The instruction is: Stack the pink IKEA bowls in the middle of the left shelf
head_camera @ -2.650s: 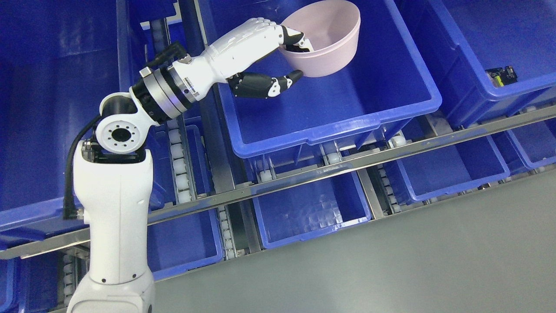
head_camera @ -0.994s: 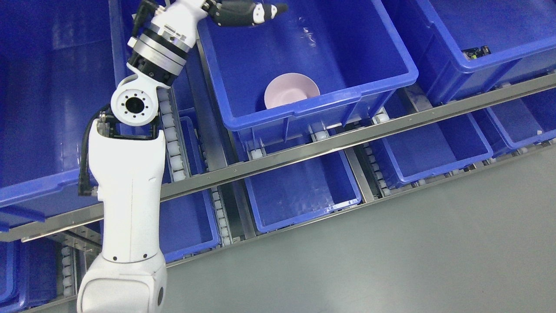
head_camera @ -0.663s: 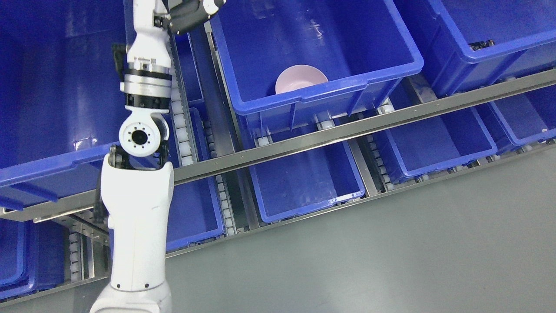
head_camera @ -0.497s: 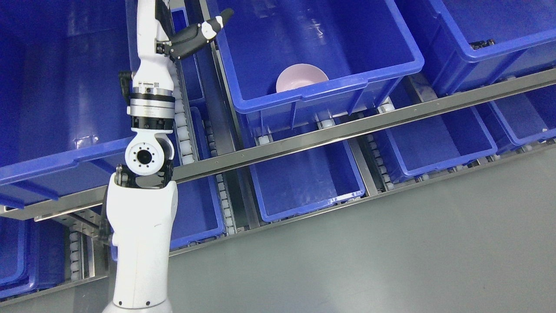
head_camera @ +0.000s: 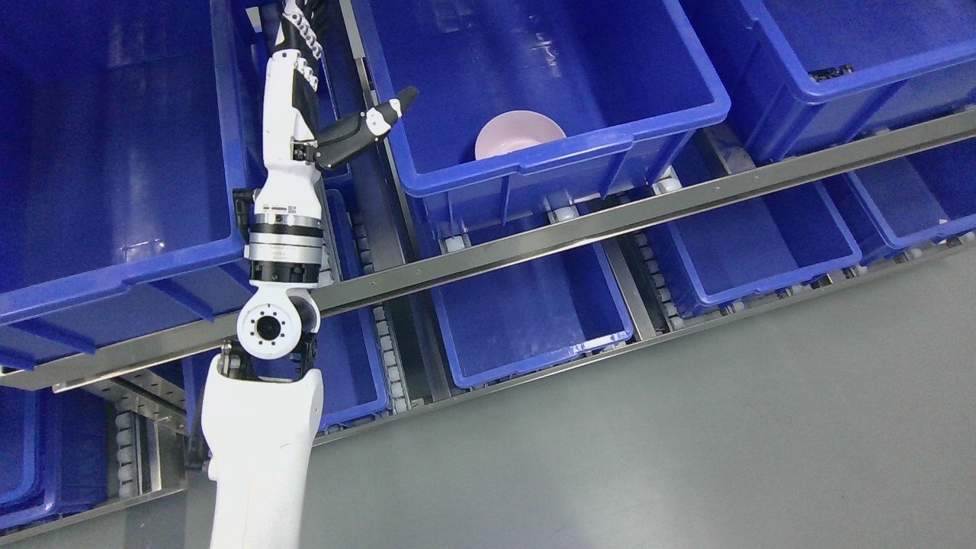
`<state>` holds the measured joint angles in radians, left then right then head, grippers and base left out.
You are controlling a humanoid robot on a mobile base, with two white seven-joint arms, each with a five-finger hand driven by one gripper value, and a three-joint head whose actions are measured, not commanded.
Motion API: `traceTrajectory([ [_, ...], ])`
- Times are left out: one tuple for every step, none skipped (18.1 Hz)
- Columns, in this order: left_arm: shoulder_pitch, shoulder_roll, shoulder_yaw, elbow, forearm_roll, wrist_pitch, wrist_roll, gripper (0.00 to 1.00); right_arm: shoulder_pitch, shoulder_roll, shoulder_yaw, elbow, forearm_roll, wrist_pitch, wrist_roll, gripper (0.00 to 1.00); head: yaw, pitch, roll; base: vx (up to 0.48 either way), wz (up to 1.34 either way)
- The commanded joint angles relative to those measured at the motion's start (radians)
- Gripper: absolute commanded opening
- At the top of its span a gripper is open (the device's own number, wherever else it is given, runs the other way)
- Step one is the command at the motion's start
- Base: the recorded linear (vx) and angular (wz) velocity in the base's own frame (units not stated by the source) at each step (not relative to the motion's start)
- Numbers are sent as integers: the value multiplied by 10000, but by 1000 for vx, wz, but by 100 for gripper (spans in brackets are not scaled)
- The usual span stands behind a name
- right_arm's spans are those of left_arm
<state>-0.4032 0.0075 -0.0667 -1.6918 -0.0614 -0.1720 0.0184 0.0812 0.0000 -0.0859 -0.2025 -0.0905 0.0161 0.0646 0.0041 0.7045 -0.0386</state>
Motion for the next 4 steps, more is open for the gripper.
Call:
traceTrajectory([
  [472,99,-162,-293,62,2,0,100,1,-174,0,0,0,-7,-32,100,0,0,0,-42,-119],
  [503,99,-177,-293,62,2,0,100,1,-174,0,0,0,-7,-47,100,0,0,0,-57,-131],
  [504,99,-177,-293,62,2,0,100,1,-174,0,0,0,-7,-47,100,0,0,0,-57,-131],
  [504,99,-177,-293,62,2,0,100,1,-174,0,0,0,-7,-32,100,0,0,0,-63,-134],
])
